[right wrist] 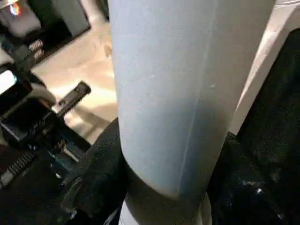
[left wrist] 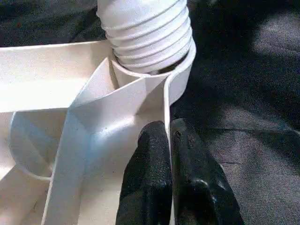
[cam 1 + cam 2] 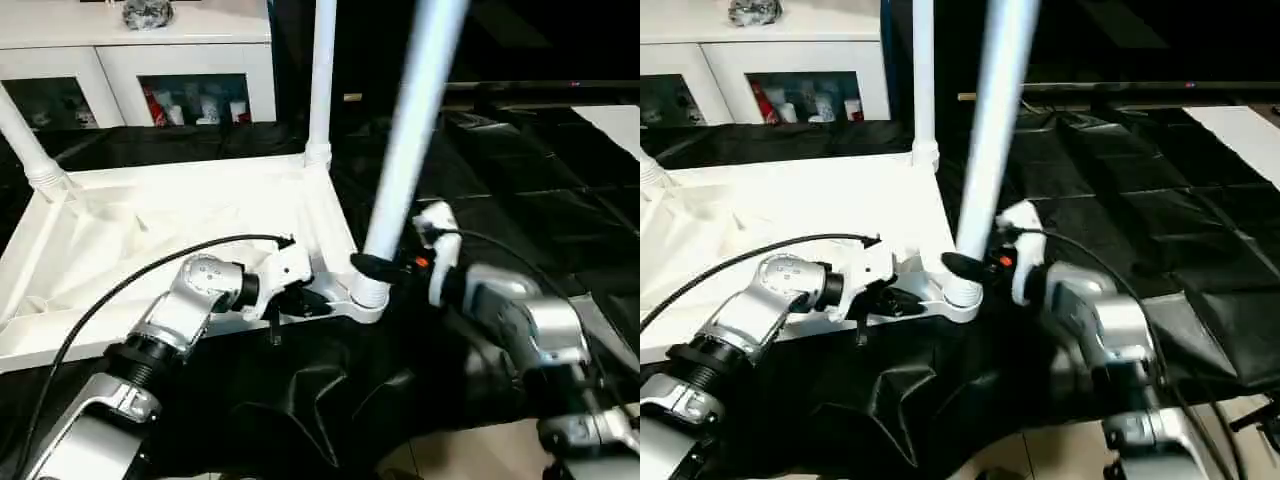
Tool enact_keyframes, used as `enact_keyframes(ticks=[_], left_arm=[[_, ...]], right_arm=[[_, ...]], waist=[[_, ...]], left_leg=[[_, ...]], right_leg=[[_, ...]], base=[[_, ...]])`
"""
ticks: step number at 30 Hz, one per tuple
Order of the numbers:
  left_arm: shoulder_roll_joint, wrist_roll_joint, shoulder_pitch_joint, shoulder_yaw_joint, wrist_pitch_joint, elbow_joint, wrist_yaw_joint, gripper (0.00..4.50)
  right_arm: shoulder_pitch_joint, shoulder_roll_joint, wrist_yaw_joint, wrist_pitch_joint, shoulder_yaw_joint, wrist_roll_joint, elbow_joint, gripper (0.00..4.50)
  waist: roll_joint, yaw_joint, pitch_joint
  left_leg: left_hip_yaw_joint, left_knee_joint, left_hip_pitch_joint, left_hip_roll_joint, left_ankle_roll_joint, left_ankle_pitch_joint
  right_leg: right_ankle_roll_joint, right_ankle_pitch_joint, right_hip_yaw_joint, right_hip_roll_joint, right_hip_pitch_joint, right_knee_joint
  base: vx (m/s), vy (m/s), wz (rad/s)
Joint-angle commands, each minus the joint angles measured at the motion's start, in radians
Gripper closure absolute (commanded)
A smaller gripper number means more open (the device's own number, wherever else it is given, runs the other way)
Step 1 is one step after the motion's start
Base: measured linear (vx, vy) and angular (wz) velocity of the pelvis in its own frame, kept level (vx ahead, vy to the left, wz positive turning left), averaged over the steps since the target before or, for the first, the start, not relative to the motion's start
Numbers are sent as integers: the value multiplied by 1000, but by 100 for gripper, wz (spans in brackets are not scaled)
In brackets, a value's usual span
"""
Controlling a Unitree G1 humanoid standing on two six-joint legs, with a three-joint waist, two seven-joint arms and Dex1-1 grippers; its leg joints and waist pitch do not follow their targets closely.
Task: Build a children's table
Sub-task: Insert table leg to table base
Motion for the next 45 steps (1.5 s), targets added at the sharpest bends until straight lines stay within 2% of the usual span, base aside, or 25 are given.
enact_keyframes(ticks=[1, 6, 7, 13, 15, 17, 22, 26, 27, 28, 30, 32, 33, 34, 35, 36, 37, 38, 39, 40, 41, 42, 43, 44, 45], left_arm=[[-4, 9, -31, 11, -8, -7, 21, 450], [-10, 12, -45, 16, -14, 12, 37, 450], [-11, 13, -47, 17, -17, 16, 40, 450], [-16, 17, -55, 23, -23, 27, 58, 450], [-20, 20, -58, 29, -27, 33, 69, 450], [-21, 21, -59, 30, -28, 35, 71, 450], [-21, 22, -61, 29, -36, 44, 77, 450], [-21, 25, -64, 26, -41, 51, 79, 450], [-20, 29, -64, 24, -44, 52, 79, 450], [-17, 33, -64, 22, -48, 52, 78, 450], [-14, 40, -64, 19, -53, 52, 81, 450], [-14, 41, -64, 17, -55, 52, 82, 450], [-15, 41, -64, 16, -56, 52, 83, 450], [-15, 40, -63, 15, -53, 49, 83, 450], [-15, 40, -63, 15, -53, 50, 83, 450], [-16, 40, -64, 15, -53, 51, 83, 450], [-16, 41, -64, 15, -53, 52, 83, 450], [-16, 41, -64, 15, -53, 52, 83, 450], [-16, 41, -65, 16, -52, 51, 80, 450], [-16, 42, -66, 16, -52, 51, 79, 450], [-16, 42, -66, 17, -51, 50, 77, 450], [-15, 42, -68, 16, -51, 51, 73, 450], [-14, 43, -70, 15, -52, 52, 67, 450], [-12, 44, -72, 14, -53, 52, 61, 450], [-10, 44, -74, 12, -54, 54, 54, 450]], right_arm=[[40, 14, -16, -18, -23, 14, 40, 261], [92, 51, -32, -79, -45, 20, 65, 261], [100, 59, -37, -89, -51, 24, 66, 261], [130, 86, -43, -142, -65, 28, 61, 261], [158, 110, -63, -204, -68, 15, 44, 261], [163, 115, -68, -221, -68, 10, 42, 261], [182, 131, -94, -297, -47, -33, 34, 261], [177, 121, -93, -314, -15, -66, 21, 261], [174, 111, -91, -318, 4, -86, 17, 261], [171, 92, -89, -322, 36, -120, 13, 261], [165, 63, -83, -334, 88, -177, 13, 261], [160, 48, -73, -338, 120, -207, 13, 261], [159, 43, -68, -336, 131, -216, 11, 261], [147, 31, -55, -327, 150, -232, 18, 261], [139, 28, -53, -328, 155, -240, 29, 261], [130, 25, -54, -330, 158, -247, 43, 261], [122, 25, -53, -330, 161, -251, 58, 261], [122, 25, -53, -330, 161, -251, 58, 261], [101, 23, -42, -333, 168, -253, 96, 261], [93, 22, -37, -336, 171, -254, 111, 261], [81, 21, -26, -330, 174, -252, 135, 261], [64, 19, -10, -334, 179, -255, 172, 261], [46, 18, 5, -352, 185, -264, 214, 261], [23, 17, 25, -365, 192, -273, 271, 261], [1, 18, 41, -384, 196, -283, 324, 261]], waist=[[5, -3, -70], [6, -4, -69], [10, -4, -67], [9, -8, -63], [16, -11, -63], [13, -15, -65], [14, -19, -58], [22, -33, -54], [34, -37, -51], [36, -39, -50], [31, -38, -50], [21, -42, -46], [22, -46, -39], [24, -53, -32], [51, -40, -27], [50, 49, -30], [-16, 25, -60], [-16, 25, -60], [-49, 36, -61], [-32, 54, -65], [-8, 66, -86], [-7, 36, -98], [-3, 25, -97], [5, 12, -93], [12, 5, -91]], left_leg=[[-36, -75, 40, 50, -29, -410], [-36, -77, 42, 50, -32, -434], [-37, -77, 44, 49, -35, -449], [-43, -75, 51, 47, -37, -501], [-50, -83, 52, 52, -44, -538], [-54, -90, 47, 54, -49, -552], [-53, -83, 58, 47, -49, -588], [-59, -83, 68, 52, -49, -651], [-73, -111, 55, 69, -72, -726], [-75, -129, 52, 76, -95, -784], [-70, -135, 54, 73, -108, -813], [-60, -107, 76, 55, -103, -789], [-61, -88, 89, 47, -82, -763], [-63, -87, 89, 50, -71, -761], [-61, -180, 18, 88, -96, -881], [-1, -259, -88, 101, -114, -965], [51, -199, 26, 64, -77, -742], [51, -199, 26, 64, -77, -742], [-53, 69, 59, -11, -6, -189], [-80, 15, -43, -1, 11, -16], [-78, -28, -18, 29, -6, 21], [-68, -37, 28, 48, 6, 49], [-63, -38, 27, 46, 14, 47], [-63, -46, 12, 50, 24, 1], [-60, -54, 13, 52, 19, -88]], right_leg=[[-142, -517, 34, -80, 18, -101], [-146, -525, 33, -81, 18, -103], [-142, -544, 33, -82, 15, -108], [-105, -644, 18, -84, 10, -123], [-95, -641, 3, -88, 16, -126], [-98, -609, -3, -90, 25, -123], [-85, -668, -5, -95, 10, -137], [-57, -680, -42, -92, 16, -153], [-61, -599, -50, -86, 40, -129], [-76, -535, -49, -81, 46, -114], [-86, -521, -46, -80, 42, -109], [-77, -621, -51, -95, 19, -142], [-36, -719, -76, -98, 15, -172], [1, -763, -107, -92, 27, -187], [-20, -608, -120, -51, 104, -59], [-53, -273, -77, -11, 149, 136], [-48, -439, 2, -19, 78, 109], [-48, -439, 2, -19, 78, 109], [-33, -1001, 129, -160, -2, -132], [-58, -744, 87, -147, 99, -72], [-87, -510, 75, -117, 88, -45], [-155, -103, 42, -58, 54, 9], [-196, 18, 37, -52, 53, 12], [-259, 117, 31, -62, 68, 14], [-284, 90, 28, -70, 74, 2]], base=[[0, 0, 0], [0, 0, 0], [0, 0, 0], [0, 0, 0], [0, 0, 0], [0, 0, 0], [0, 0, 0], [0, 0, 0], [0, 0, 0], [0, 0, 0], [0, 0, 0], [0, 0, 0], [0, 0, 0], [0, 0, 0], [-54, -22, -4], [-58, -37, 24], [-58, -37, 24], [74, -154, 28], [155, -178, -15], [155, -178, -15], [110, -56, -7], [0, 0, 0], [0, 0, 0], [0, 0, 0], [0, 0, 0]])
